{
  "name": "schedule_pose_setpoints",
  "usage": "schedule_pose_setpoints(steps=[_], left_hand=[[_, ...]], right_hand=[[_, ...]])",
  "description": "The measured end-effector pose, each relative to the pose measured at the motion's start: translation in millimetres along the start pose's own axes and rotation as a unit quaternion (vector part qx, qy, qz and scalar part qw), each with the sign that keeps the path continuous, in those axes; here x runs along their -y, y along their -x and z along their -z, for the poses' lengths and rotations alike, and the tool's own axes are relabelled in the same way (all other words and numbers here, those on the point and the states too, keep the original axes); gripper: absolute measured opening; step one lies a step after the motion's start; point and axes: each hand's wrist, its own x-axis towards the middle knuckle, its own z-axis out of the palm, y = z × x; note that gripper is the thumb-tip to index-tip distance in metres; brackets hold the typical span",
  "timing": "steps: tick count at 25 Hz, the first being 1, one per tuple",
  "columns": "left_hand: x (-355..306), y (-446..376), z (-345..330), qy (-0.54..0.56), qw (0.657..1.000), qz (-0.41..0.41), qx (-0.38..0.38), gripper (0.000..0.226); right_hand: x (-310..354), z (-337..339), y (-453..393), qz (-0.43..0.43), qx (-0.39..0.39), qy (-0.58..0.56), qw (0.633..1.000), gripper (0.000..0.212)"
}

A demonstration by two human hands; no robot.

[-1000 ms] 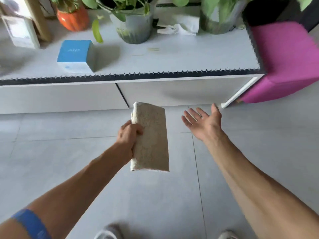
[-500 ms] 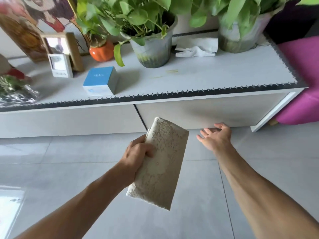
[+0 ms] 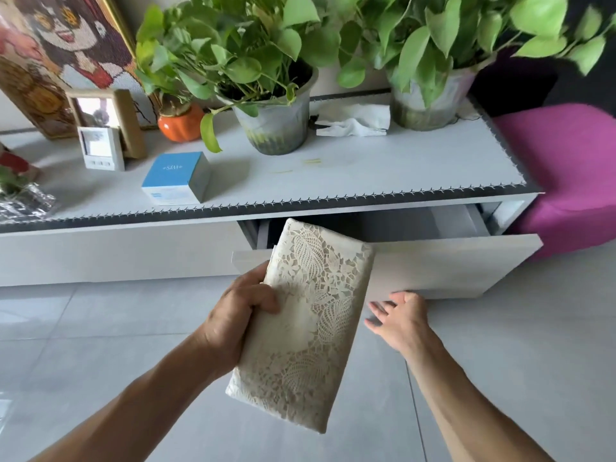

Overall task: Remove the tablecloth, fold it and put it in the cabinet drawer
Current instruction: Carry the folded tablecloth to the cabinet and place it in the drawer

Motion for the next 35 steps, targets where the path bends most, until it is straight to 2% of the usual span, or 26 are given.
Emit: schedule_pose_setpoints(steps=[1, 3, 4, 6, 7, 8, 9, 10, 12, 13, 14, 15, 16, 17, 19, 20, 21, 22, 23, 24, 25, 27, 29, 31, 33, 35], left_hand=[[-5.3, -4.3, -1.9, 0.008, 1.0, -0.015, 0.014, 0.059], [-16.7, -12.5, -8.9, 0.034, 0.998, -0.047, 0.026, 0.059], [-22.9, -17.5, -13.0, 0.054, 0.996, -0.061, 0.026, 0.061], [-32.9, -28.2, -19.6, 0.1, 0.992, -0.077, 0.016, 0.061], [-35.3, -32.7, -23.7, 0.117, 0.99, -0.074, 0.002, 0.061], [-36.3, -36.1, -28.8, 0.128, 0.99, -0.063, -0.014, 0.062], [-35.2, -38.4, -33.5, 0.139, 0.989, -0.047, -0.031, 0.065], [-32.1, -39.6, -37.5, 0.155, 0.987, -0.029, -0.043, 0.067], [-26.0, -39.2, -43.3, 0.191, 0.98, -0.003, -0.05, 0.063], [-23.4, -38.1, -44.7, 0.206, 0.977, 0.006, -0.05, 0.061], [-21.0, -37.8, -45.0, 0.219, 0.974, 0.01, -0.047, 0.061], [-18.3, -37.4, -45.2, 0.235, 0.971, 0.005, -0.046, 0.063], [-15.1, -37.3, -46.4, 0.252, 0.967, -0.009, -0.043, 0.064], [-12.0, -37.1, -47.6, 0.27, 0.962, -0.026, -0.041, 0.064], [-4.8, -37.9, -48.0, 0.301, 0.952, -0.046, -0.039, 0.067], [-2.1, -38.4, -48.1, 0.316, 0.946, -0.054, -0.038, 0.07], [0.8, -39.5, -48.3, 0.326, 0.942, -0.065, -0.035, 0.072], [5.2, -40.9, -48.8, 0.326, 0.941, -0.084, -0.029, 0.071], [10.1, -41.0, -49.2, 0.316, 0.943, -0.1, -0.027, 0.069], [15.2, -40.2, -50.1, 0.299, 0.948, -0.104, -0.028, 0.066], [20.1, -40.1, -50.1, 0.277, 0.956, -0.097, -0.03, 0.064], [24.3, -40.8, -43.9, 0.247, 0.965, -0.074, -0.046, 0.052], [21.3, -44.4, -30.5, 0.264, 0.96, -0.063, -0.063, 0.032], [15.3, -48.6, -18.0, 0.246, 0.967, -0.038, -0.051, 0.043], [15.4, -54.1, -16.8, 0.161, 0.987, 0.007, -0.025, 0.052], [24.1, -60.1, -20.9, 0.068, 0.996, 0.053, -0.038, 0.038]], right_hand=[[-11.9, 9.6, 20.7, -0.02, 0.002, 0.111, 0.994, 0.034], [-22.9, 32.8, 66.6, -0.002, 0.037, 0.332, 0.942, 0.033], [-20.9, 40.6, 91.2, 0.066, 0.077, 0.389, 0.916, 0.031], [1.4, 42.3, 137.3, 0.306, 0.146, 0.381, 0.86, 0.026], [19.7, 35.0, 155.3, 0.443, 0.129, 0.393, 0.795, 0.023], [39.7, 24.9, 165.9, 0.55, 0.074, 0.457, 0.695, 0.018], [57.9, 13.3, 172.4, 0.59, 0.024, 0.541, 0.599, 0.017], [68.0, 2.9, 173.1, 0.553, -0.004, 0.645, 0.527, 0.017], [67.0, -0.6, 163.0, 0.404, -0.016, 0.826, 0.393, 0.018], [61.2, 4.5, 157.3, 0.365, -0.01, 0.86, 0.357, 0.022], [55.6, 10.4, 156.2, 0.357, -0.006, 0.855, 0.376, 0.025], [54.3, 13.8, 156.7, 0.351, -0.009, 0.83, 0.433, 0.023], [55.9, 13.4, 156.6, 0.333, -0.007, 0.795, 0.506, 0.019], [59.0, 9.4, 155.8, 0.307, 0.006, 0.738, 0.601, 0.019], [60.7, 1.8, 143.9, 0.283, 0.042, 0.519, 0.805, 0.035], [63.0, -1.3, 137.0, 0.274, 0.061, 0.385, 0.879, 0.035], [67.0, -2.3, 131.3, 0.23, 0.098, 0.262, 0.932, 0.026], [70.3, -3.9, 127.5, 0.162, 0.145, 0.171, 0.961, 0.028], [72.5, -1.8, 124.1, 0.111, 0.179, 0.156, 0.965, 0.043], [72.6, 0.7, 121.9, 0.08, 0.228, 0.193, 0.951, 0.051], [71.7, 2.8, 118.0, 0.083, 0.254, 0.244, 0.932, 0.048], [72.9, 8.8, 111.1, 0.123, 0.242, 0.311, 0.911, 0.047], [82.3, 12.2, 107.0, 0.151, 0.222, 0.345, 0.899, 0.046], [100.4, 12.5, 101.8, 0.169, 0.217, 0.366, 0.889, 0.046], [122.5, 6.8, 97.5, 0.156, 0.231, 0.41, 0.868, 0.045], [133.3, -3.0, 86.2, 0.165, 0.21, 0.476, 0.838, 0.044]])
